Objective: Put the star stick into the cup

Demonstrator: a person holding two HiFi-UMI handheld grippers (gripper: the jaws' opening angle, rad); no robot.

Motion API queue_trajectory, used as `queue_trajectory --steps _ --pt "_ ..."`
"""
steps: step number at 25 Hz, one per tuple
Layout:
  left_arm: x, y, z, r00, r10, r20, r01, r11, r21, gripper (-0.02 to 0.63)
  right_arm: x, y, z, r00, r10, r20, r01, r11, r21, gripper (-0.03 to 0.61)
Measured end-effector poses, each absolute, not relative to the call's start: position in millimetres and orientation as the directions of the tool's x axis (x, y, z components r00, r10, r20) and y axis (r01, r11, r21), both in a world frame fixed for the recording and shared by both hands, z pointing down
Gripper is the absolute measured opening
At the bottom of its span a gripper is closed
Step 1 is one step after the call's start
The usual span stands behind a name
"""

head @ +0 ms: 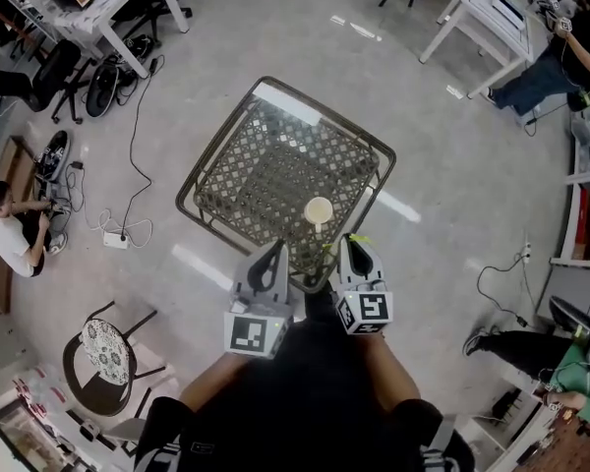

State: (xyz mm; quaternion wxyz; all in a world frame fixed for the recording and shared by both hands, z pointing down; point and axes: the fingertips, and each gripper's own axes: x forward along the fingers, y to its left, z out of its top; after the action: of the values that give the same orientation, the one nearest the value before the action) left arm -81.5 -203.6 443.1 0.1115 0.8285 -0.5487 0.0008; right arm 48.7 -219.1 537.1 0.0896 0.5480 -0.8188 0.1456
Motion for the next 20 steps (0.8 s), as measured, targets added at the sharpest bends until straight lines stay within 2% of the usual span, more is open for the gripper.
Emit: queue_trajectory --steps 20 --pt "-62 -266 471 0.39 -0.9 0.193 -0.914 -0.352 0.203 0.015 52 -311 659 -0.394 -0.81 0.434 -0.919 0.351 -0.178 0.02"
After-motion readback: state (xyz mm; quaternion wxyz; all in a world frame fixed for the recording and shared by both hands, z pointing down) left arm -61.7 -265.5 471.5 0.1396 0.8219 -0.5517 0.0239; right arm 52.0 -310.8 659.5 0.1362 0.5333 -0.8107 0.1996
